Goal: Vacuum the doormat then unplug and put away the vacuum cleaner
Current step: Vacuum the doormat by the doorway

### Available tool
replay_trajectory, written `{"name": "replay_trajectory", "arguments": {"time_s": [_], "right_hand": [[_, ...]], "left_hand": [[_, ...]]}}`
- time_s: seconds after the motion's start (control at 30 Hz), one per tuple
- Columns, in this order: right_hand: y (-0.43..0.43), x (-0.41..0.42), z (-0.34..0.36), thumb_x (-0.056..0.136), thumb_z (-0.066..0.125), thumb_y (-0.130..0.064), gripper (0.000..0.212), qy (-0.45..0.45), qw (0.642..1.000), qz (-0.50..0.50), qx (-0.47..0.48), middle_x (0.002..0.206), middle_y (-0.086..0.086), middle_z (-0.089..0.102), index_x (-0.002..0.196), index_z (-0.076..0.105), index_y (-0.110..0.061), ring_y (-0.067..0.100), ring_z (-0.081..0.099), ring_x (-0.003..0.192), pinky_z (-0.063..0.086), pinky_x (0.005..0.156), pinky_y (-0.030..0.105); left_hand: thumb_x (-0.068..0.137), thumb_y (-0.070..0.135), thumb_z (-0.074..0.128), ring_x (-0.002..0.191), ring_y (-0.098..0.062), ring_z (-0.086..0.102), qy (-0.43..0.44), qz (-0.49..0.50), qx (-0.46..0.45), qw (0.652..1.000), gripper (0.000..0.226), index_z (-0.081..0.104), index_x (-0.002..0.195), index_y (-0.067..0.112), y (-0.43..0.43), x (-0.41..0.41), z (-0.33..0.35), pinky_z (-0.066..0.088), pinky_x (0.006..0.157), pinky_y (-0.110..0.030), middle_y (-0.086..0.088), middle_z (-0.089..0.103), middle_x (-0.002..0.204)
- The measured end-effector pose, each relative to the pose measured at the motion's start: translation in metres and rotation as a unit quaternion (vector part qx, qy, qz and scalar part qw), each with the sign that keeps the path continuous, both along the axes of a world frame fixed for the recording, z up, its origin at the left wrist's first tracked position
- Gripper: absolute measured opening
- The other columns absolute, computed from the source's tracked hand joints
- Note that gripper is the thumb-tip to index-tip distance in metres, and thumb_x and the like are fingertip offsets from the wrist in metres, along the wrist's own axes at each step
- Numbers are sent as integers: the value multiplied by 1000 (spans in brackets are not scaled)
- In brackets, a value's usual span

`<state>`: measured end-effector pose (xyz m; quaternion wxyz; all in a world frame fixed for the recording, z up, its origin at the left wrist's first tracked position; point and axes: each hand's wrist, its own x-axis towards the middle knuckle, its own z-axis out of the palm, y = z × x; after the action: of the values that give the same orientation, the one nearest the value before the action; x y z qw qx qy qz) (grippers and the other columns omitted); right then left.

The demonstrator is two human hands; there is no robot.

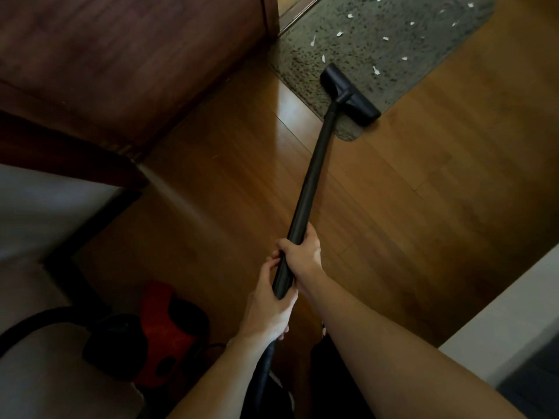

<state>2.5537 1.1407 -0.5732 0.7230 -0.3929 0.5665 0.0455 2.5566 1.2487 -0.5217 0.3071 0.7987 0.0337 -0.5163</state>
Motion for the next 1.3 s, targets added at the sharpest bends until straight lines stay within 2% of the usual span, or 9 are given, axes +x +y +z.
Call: {"name": "replay_trajectory", "arguments": {"time_s": [0.13,0.37,0.47,0.57,0.87,1.0,1.1,1.17,1.3], "right_hand": [[7,14,-4,98,60,-3,75,37,999,-15,23,84,16,66,152,27,-43,23,72,62,63,60,42],[36,19,-9,97,61,-9,71,73,997,-30,-19,86,11,65,155,31,-38,14,60,54,55,52,29],[55,17,-7,98,60,-10,69,85,996,-24,-27,91,13,66,154,33,-38,14,61,54,55,52,28],[69,25,-2,98,60,-10,67,84,996,-20,-27,94,13,64,153,33,-38,15,61,56,55,52,28],[79,54,11,97,61,-11,68,92,995,14,-46,90,13,66,154,32,-36,15,58,52,55,50,29],[61,63,10,98,61,-11,66,84,995,19,-43,88,12,66,152,33,-35,14,59,52,55,51,28],[47,65,3,96,62,-10,59,85,995,6,-50,85,10,65,147,39,-31,13,60,52,53,51,27],[38,66,0,95,62,-10,56,85,995,3,-44,82,9,63,143,41,-30,13,59,51,53,51,27],[13,66,-3,95,63,-10,53,77,996,1,-35,85,10,61,140,43,-30,14,59,53,53,51,28]], "left_hand": [[93,29,65,34,-23,50,30,15,-49,998,26,45,110,28,8,13,-7,46,39,-34,-8,64,73],[90,34,63,40,-22,56,43,-12,-25,999,21,43,94,31,35,18,-11,51,45,-36,-7,64,68],[91,28,63,47,-19,62,77,-8,-5,997,23,40,96,26,44,22,-8,58,52,-37,-12,68,80],[90,29,64,43,-16,59,77,-25,-4,997,27,38,97,27,55,32,0,50,45,-30,-14,67,89],[89,26,67,52,-22,63,88,19,-57,994,34,43,113,30,69,57,15,50,48,-31,-14,68,92],[90,22,65,66,-21,70,56,11,-56,997,30,44,110,30,52,64,14,57,55,-32,-7,67,95],[91,15,65,60,-1,64,14,-19,-53,998,29,45,111,21,36,68,11,49,48,-13,0,64,91],[91,16,65,64,-4,64,4,-32,-46,998,29,45,113,19,24,69,10,44,45,-9,0,64,90],[90,22,66,69,-12,67,-7,-39,-21,999,30,43,110,22,0,70,7,50,48,-17,-1,66,89]]}}
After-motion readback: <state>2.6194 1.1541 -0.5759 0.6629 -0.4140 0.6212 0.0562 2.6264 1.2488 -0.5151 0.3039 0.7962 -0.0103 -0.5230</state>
